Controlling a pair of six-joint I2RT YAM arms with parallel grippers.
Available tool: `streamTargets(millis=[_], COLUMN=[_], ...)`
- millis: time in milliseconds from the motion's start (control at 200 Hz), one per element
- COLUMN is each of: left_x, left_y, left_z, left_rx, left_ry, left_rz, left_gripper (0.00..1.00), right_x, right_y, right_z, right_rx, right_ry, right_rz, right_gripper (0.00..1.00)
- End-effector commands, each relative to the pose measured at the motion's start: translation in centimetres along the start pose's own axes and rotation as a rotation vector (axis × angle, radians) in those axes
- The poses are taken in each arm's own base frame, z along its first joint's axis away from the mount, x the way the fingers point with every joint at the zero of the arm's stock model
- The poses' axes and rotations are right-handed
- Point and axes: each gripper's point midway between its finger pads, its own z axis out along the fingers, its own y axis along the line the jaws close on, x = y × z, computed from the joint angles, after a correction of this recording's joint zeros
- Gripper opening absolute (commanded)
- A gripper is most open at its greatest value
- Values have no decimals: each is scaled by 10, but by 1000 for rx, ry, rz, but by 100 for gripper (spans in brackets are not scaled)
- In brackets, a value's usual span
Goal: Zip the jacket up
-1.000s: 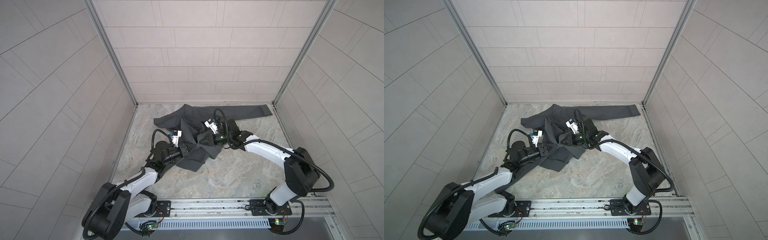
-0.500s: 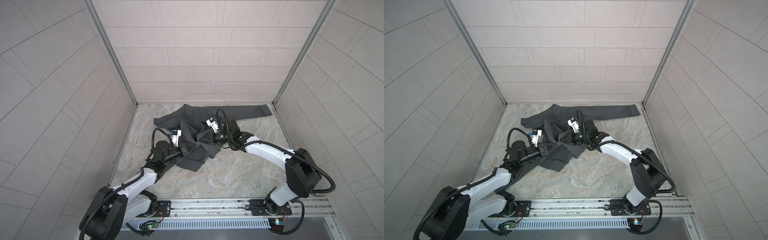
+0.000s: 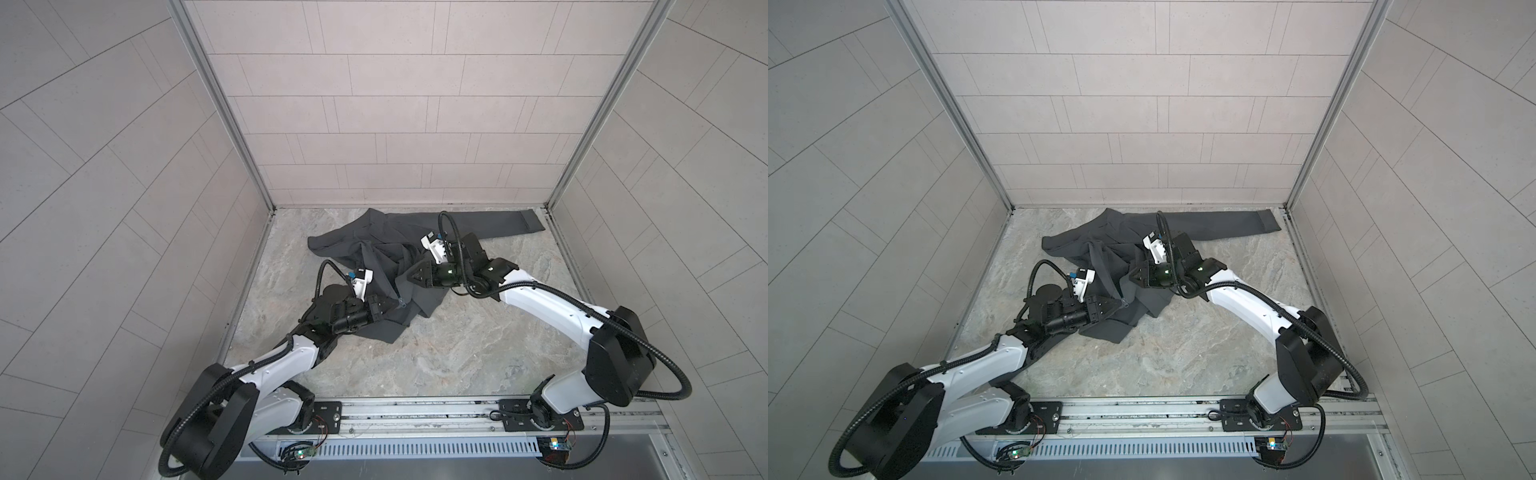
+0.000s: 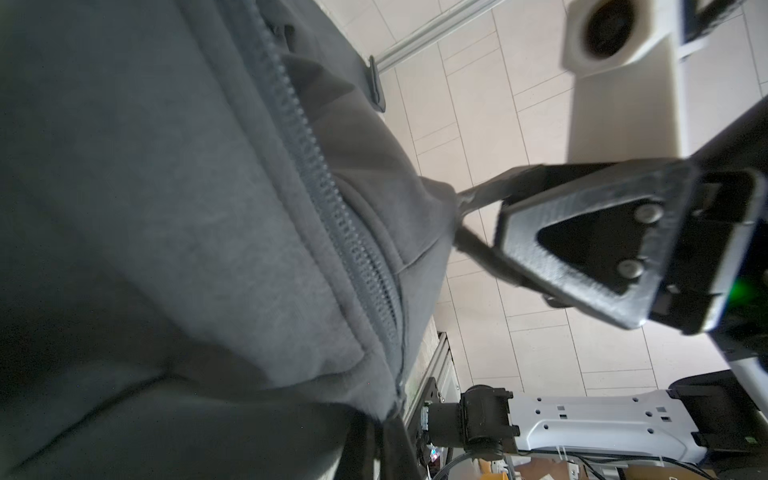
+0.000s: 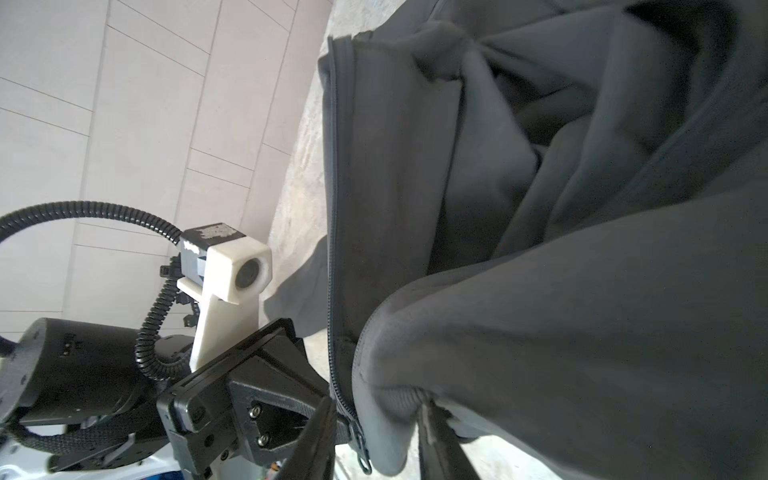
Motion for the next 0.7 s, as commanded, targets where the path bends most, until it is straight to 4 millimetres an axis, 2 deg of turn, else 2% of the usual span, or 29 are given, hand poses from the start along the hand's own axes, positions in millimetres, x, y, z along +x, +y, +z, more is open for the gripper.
streamTargets(millis=[0,30,130,170,225,315,380,510,641,661,696], left_x=[22,24,32,33,32,32,34,38,40,41,41], left_y=[2,3,5,4,2,1,1,3,2,2,2], left_z=[2,3,3,2,1,0,0,4,9,10,11], left_rx=[-1,-5,-14,-13,-9,-7,-7,-8,4,7,10], left_ry=[73,81,96,96,90,91,98,117,126,126,126], left_rz=[-27,-27,-33,-34,-31,-31,-32,-35,-40,-41,-42], left_gripper=[0,0,0,0,0,0,0,0,0,0,0], right_x=[18,22,37,42,48,68,83,97,107,109,111], right_y=[-26,-24,-9,-1,12,18,16,21,31,32,34], right_z=[-30,-33,-48,-56,-65,-72,-74,-75,-66,-64,-60], right_rx=[236,252,307,287,223,177,177,165,163,161,159], right_ry=[56,46,-33,-84,-140,-164,-139,-120,-112,-108,-99], right_rz=[-290,-396,-786,-883,-1015,-1201,-1292,-1372,-1438,-1446,-1457], right_gripper=[39,45,48,53,54,57,58,61,61,66,67])
